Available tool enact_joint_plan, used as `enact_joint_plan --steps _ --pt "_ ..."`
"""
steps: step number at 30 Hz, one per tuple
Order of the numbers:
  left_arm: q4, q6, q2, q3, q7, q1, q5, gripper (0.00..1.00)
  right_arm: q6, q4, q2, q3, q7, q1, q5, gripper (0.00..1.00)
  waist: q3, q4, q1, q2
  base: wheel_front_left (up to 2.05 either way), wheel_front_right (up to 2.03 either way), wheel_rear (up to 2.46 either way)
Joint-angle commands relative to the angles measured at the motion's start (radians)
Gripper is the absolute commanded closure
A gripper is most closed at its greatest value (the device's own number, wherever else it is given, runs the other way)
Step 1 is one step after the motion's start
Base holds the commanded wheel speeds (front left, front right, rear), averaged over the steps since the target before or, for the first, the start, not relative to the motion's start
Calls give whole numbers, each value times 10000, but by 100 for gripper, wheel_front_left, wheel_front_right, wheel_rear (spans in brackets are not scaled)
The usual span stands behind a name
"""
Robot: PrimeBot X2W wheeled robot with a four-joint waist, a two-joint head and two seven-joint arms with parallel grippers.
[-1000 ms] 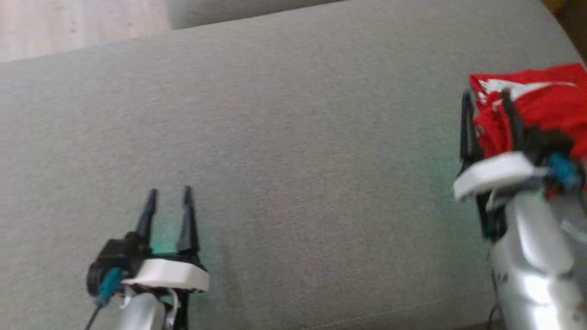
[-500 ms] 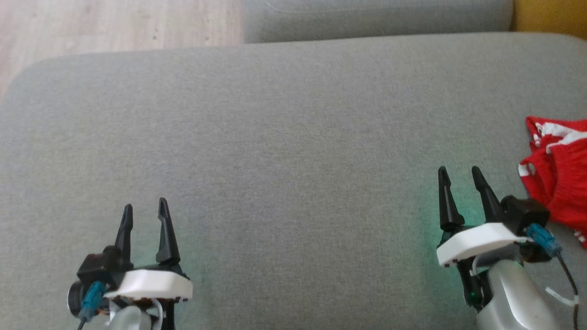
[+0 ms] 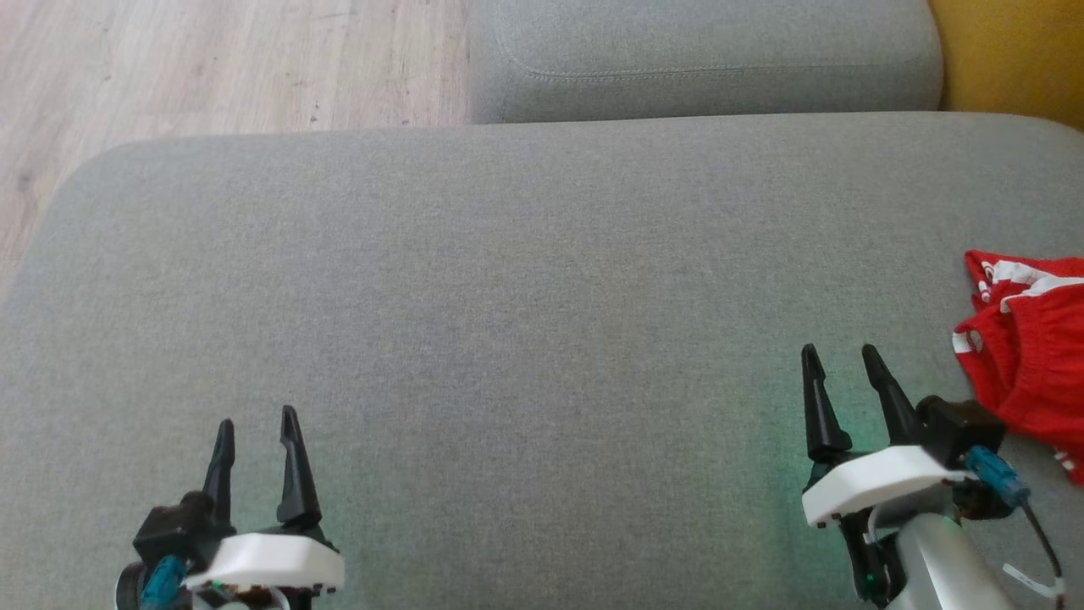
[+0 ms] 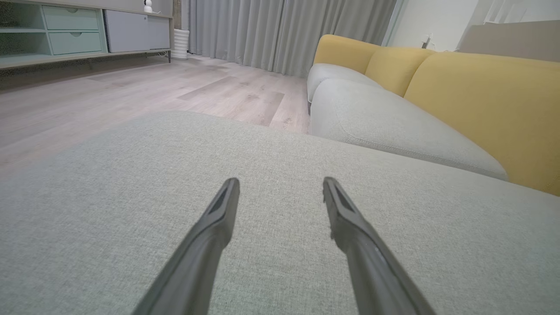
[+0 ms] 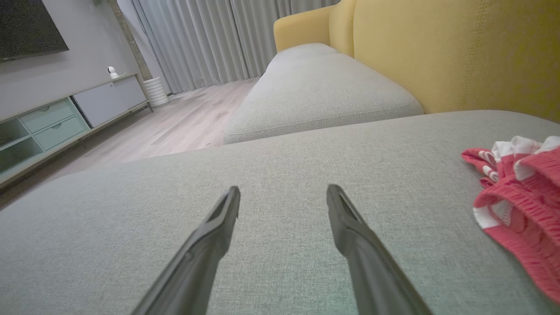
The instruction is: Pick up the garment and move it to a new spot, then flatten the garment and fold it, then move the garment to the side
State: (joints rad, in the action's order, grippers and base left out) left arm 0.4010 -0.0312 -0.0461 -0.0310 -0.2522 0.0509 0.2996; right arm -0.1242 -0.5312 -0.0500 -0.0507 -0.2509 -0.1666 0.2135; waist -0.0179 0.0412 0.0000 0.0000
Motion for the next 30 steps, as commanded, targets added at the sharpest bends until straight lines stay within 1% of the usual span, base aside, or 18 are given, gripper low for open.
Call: enact_joint_plan --steps 1,6,7,11,30 --pt "-260 -36 -41 382 -95 128 98 0 -65 367 -4 -248 -108 -118 110 0 24 -15 0 0 0 0 0" --pt "-240 -210 -41 415 -95 49 198 0 -65 461 -3 -299 -108 -75 265 0 85 -67 0 0 0 0 0" --pt "22 -218 0 27 3 -138 169 100 0 115 0 -38 0 20 204 100 88 -66 0 0 0 0 0" --pt "526 -221 9 20 91 -337 264 100 1 -337 34 -15 55 256 310 100 94 -72 0 0 0 0 0" --pt "198 -339 2 226 629 -209 2238 100 -9 165 29 232 601 318 2407 100 102 -124 0 0 0 0 0"
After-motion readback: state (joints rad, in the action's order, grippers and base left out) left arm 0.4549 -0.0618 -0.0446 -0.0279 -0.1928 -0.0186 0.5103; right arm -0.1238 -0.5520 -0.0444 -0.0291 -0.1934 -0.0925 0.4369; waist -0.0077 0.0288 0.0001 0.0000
